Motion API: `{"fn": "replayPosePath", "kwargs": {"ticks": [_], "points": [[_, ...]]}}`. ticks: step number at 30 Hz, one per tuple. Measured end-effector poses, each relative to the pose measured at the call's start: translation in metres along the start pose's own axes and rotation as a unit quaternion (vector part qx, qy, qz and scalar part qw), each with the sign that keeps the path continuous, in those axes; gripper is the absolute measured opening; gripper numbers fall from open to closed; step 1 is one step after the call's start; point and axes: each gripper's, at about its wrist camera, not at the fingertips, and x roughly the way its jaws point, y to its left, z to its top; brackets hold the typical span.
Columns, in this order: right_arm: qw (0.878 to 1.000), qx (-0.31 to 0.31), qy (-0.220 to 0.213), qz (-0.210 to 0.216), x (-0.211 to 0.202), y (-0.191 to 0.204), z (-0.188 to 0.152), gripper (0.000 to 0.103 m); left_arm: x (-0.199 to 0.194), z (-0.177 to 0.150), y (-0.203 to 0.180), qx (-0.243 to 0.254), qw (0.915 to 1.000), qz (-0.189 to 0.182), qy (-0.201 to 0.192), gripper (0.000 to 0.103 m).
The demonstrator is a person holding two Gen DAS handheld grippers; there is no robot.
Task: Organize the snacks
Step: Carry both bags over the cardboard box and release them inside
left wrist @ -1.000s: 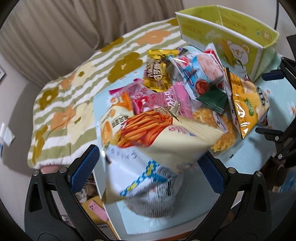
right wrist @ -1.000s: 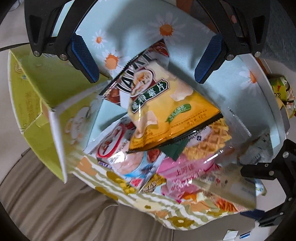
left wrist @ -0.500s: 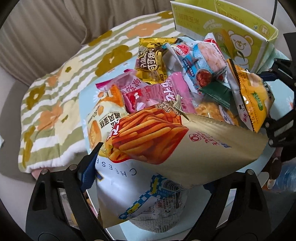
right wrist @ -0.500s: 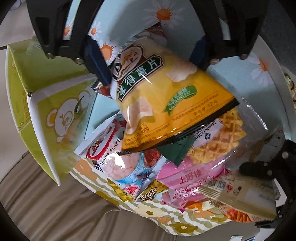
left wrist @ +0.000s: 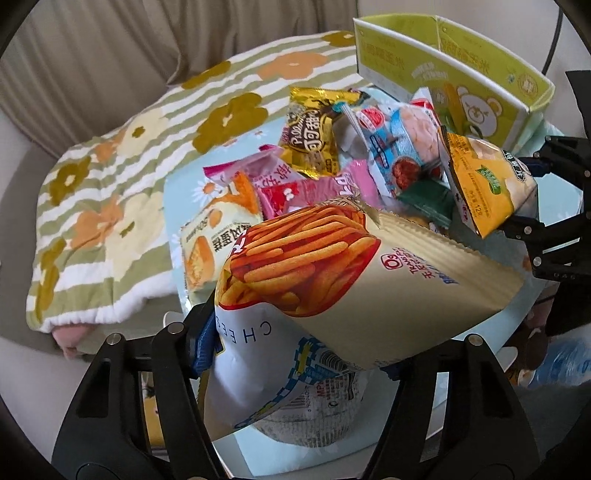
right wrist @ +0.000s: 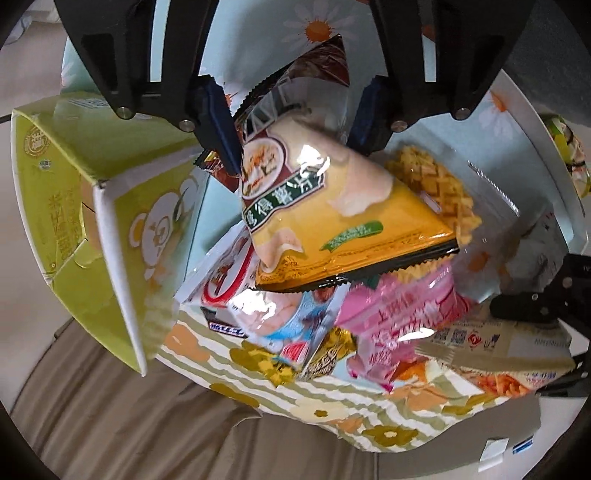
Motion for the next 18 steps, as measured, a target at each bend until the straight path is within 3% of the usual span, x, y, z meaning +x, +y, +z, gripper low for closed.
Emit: {"fn": "replayPosePath", "kwargs": {"ticks": [9,18], "points": [[0.999,0.033,-0.034,0.012,-0.038,-0.002,0.007,0.050,-0.034,0.008,0.014,-0.035,0.9988,-0.001,-0.036,0.064],[0.990,0.101,-0.088,0.044,-0.076,-0.026,0.054,0.050,-0.068,0.041,0.025,-0.060,0.9943,0.008,-0.087,0.064]]}}
